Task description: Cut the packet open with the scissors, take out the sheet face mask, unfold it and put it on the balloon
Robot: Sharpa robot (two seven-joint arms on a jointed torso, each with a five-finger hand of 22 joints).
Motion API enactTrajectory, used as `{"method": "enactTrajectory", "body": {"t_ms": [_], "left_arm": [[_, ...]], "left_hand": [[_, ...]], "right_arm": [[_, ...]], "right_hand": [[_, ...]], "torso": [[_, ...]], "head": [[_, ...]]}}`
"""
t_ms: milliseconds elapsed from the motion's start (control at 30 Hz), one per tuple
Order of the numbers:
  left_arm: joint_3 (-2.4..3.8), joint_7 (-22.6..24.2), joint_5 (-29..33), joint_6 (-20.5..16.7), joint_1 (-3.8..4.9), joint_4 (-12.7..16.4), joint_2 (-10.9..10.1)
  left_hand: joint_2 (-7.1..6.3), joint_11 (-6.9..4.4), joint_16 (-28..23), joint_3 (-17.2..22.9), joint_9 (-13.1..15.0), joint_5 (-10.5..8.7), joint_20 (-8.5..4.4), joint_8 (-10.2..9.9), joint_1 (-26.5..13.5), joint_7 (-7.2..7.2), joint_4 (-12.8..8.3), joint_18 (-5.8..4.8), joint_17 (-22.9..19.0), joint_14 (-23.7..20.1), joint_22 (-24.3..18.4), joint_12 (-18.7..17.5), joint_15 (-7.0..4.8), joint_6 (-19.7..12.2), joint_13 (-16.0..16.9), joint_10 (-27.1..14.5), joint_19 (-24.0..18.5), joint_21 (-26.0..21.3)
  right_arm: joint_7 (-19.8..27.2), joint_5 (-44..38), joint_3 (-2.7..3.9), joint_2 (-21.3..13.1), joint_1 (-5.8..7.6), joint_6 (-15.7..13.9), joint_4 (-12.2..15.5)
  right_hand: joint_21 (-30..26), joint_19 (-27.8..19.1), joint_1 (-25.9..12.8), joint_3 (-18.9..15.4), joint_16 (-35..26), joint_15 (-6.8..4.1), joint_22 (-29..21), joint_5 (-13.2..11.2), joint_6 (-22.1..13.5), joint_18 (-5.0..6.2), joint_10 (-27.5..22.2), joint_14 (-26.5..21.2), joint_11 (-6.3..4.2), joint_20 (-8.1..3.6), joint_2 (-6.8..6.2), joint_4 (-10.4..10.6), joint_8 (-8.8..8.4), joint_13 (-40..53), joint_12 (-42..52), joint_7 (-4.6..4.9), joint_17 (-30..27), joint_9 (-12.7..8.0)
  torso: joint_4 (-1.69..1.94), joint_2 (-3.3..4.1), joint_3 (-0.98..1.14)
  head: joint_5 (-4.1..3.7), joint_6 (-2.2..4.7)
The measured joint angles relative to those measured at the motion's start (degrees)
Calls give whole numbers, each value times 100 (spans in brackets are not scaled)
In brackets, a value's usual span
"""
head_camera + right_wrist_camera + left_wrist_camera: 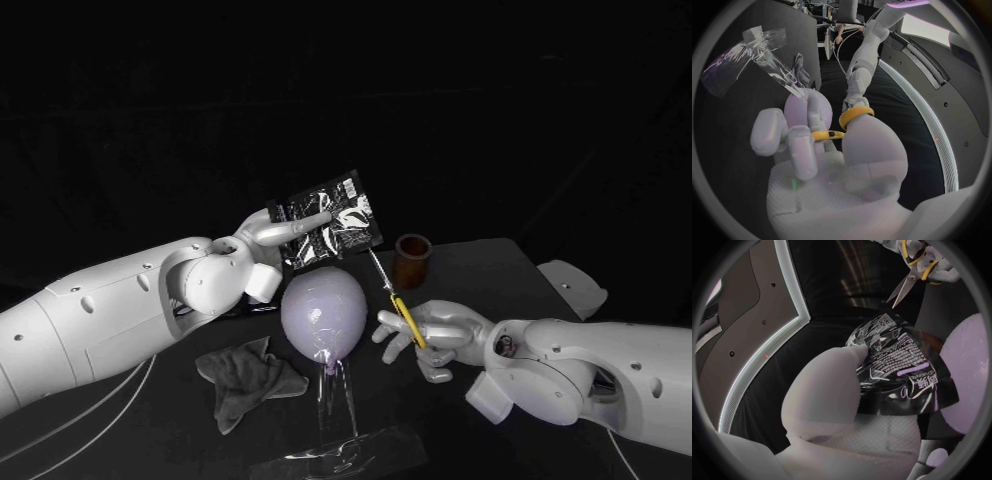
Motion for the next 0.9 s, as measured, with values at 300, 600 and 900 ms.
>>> {"method": "enactTrajectory", "body": {"t_ms": [300, 600, 900], "left_arm": [[0, -7, -26, 46, 0, 7, -3], [1, -11, -38, 76, 0, 23, -12], [1, -20, -43, 93, -1, 27, -21]], "left_hand": [[-1, 1, 0, 0, 0, -16, 0, 9, 0, 7, 0, -3, -1, 0, 0, 0, 0, 6, 0, -1, 0, 0], [-1, 9, 0, -1, 0, 5, 0, 9, -1, 9, 0, -8, 4, 13, 0, 0, -12, 9, 0, -9, 0, 0], [-23, 9, 0, -1, 0, 5, 1, 7, -23, 8, 0, -15, 4, 14, 0, 0, -12, 8, 0, -9, -1, -1]], "right_arm": [[0, -36, 0, 3, 7, -26, -66], [1, -47, 1, 7, 9, -31, -68], [13, -50, 8, -1, 12, -37, -57]], "right_hand": [[0, 0, 0, 0, -1, 0, 2, 0, 8, -2, 1, 0, 0, 0, 0, 0, 0, -1, 0, -10, 0, -1], [0, 0, 23, -32, -2, 0, 5, 0, 34, -3, 34, 0, -33, 0, 23, -1, 0, -13, -22, -7, 4, -14], [-24, 0, 52, -72, -21, 0, 5, 0, 53, -5, 51, 0, -31, 0, 52, -6, 22, -26, -33, -7, 4, -27]], "torso": [[-2, -2, -3], [-3, -2, -2], [-3, -1, 0]], "head": [[-8, -9], [-4, -4], [-9, -5]]}}
